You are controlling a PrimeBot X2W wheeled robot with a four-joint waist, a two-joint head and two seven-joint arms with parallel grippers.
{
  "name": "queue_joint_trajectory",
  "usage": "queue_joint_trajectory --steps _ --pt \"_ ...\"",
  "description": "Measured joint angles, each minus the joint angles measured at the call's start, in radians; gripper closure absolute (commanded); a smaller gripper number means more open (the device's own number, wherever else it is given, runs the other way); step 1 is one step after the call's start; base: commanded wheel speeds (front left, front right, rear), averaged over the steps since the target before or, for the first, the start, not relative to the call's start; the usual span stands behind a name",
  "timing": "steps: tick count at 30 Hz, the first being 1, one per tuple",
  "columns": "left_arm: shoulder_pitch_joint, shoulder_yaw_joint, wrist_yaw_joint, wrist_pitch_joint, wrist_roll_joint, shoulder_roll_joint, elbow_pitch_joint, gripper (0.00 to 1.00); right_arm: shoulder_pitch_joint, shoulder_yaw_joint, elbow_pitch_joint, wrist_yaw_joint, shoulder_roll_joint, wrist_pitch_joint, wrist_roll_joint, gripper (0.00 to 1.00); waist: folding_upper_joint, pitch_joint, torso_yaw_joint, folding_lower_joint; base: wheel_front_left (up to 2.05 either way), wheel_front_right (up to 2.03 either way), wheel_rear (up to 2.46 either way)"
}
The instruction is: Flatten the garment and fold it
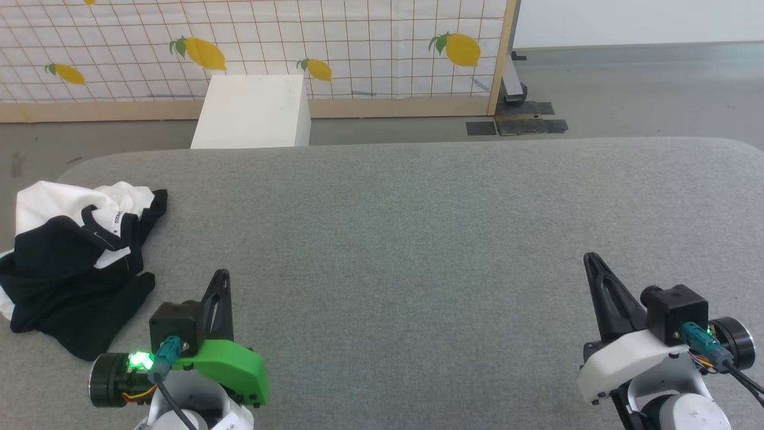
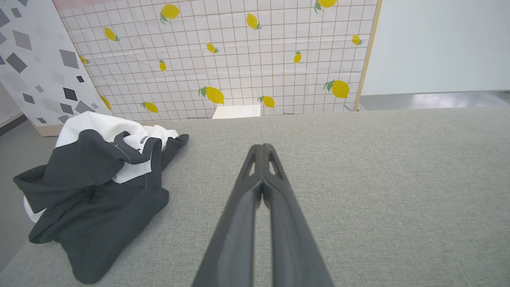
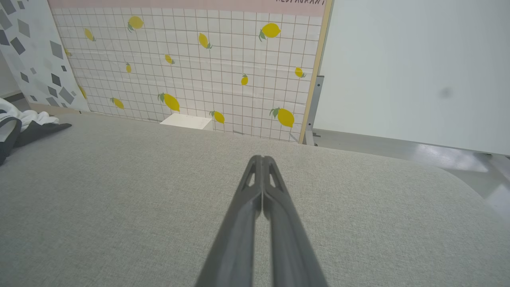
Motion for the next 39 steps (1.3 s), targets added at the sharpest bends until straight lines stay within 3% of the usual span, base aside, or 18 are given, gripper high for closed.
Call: queue_joint_trajectory --steps 26,27,39 --pt "0.000 0.000 0.000 0.000 0.000 0.000 0.000 1.00 0.000 0.000 0.000 0.000 0.000 0.000 0.000 1.00 0.0000 0.000 0.000 0.0000 0.00 0.00 0.00" --pt "0.000 -0.001 0.000 0.000 -0.001 0.000 0.000 0.00 0.000 0.000 0.000 0.000 0.000 0.000 0.000 0.00 0.0000 0.000 0.000 0.0000 0.00 0.00 0.00" --pt "-0.001 -0.016 0.000 -0.010 -0.012 0.000 0.014 0.00 -0.001 -0.001 0.006 0.000 0.000 -0.005 0.000 0.00 0.0001 0.000 0.002 0.0000 0.00 0.00 0.00"
